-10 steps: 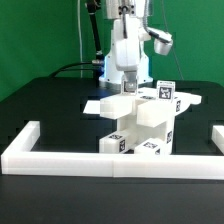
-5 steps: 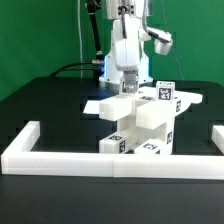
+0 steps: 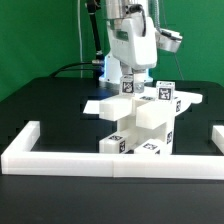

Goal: Assemble chair

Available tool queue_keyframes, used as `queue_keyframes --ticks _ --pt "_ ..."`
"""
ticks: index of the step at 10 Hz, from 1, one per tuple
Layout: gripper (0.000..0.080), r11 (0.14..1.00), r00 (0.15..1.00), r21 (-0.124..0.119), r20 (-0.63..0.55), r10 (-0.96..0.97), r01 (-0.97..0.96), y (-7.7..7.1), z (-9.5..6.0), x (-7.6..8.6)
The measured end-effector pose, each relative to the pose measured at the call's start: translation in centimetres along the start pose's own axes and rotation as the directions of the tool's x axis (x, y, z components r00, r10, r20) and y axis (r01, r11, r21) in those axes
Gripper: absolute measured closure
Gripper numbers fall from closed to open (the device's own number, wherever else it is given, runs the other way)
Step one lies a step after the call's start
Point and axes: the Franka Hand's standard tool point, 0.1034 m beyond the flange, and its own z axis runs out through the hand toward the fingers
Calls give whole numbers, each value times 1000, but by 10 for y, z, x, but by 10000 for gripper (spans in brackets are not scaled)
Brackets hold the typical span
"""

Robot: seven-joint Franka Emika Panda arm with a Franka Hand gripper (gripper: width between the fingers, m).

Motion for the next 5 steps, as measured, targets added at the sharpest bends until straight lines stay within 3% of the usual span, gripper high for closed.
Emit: queue_keyframes --ticks 2,5 --pt "151 988 988 -2 -2 -156 156 0 0 0" --pt "151 907 907 -29 -13 -420 420 1 1 -1"
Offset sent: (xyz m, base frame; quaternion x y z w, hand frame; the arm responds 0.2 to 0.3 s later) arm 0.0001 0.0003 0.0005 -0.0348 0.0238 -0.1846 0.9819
